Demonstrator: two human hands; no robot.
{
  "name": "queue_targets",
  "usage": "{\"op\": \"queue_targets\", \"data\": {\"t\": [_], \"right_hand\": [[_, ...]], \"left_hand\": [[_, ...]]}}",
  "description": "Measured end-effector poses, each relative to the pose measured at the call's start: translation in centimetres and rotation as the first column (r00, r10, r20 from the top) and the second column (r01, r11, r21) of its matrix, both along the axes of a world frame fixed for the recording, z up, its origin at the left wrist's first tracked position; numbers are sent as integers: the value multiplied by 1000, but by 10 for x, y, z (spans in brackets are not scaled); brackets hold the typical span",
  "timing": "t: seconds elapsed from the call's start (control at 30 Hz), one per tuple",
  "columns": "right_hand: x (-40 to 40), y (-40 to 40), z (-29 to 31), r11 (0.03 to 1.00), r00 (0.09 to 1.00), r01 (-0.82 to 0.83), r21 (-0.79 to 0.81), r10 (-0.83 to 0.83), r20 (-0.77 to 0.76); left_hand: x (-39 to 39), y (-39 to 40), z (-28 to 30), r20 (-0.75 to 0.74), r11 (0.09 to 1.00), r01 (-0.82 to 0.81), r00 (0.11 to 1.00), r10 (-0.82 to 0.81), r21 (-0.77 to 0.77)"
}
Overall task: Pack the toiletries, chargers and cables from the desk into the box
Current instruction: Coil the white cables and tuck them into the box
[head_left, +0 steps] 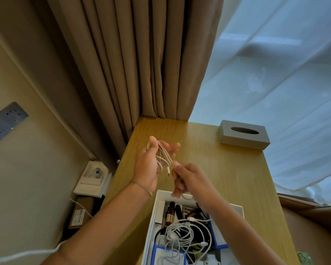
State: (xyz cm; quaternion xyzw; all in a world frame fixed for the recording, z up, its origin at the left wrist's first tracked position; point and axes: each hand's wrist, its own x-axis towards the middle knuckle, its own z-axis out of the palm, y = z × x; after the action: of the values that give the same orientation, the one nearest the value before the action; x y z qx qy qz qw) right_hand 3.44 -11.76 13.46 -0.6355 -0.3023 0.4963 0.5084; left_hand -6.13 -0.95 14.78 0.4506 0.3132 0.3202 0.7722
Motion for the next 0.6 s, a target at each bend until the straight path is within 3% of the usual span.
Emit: {"op": "queue_targets", "data": {"t": [0.13, 0.37, 0.6], "right_hand": [[-17, -10, -13, 1000, 989, -7, 16, 9, -150], [-4, -42, -17, 1000, 998, 0, -6, 0, -59], [23, -59, -7, 997, 992, 63, -34, -58, 109]], "left_hand": [[5, -2, -2, -58, 995, -65, 996, 61, -69], [5, 1, -19, -181, 983, -117, 973, 142, 141], [3, -31, -46, -343, 943, 179, 936, -76, 279]]}}
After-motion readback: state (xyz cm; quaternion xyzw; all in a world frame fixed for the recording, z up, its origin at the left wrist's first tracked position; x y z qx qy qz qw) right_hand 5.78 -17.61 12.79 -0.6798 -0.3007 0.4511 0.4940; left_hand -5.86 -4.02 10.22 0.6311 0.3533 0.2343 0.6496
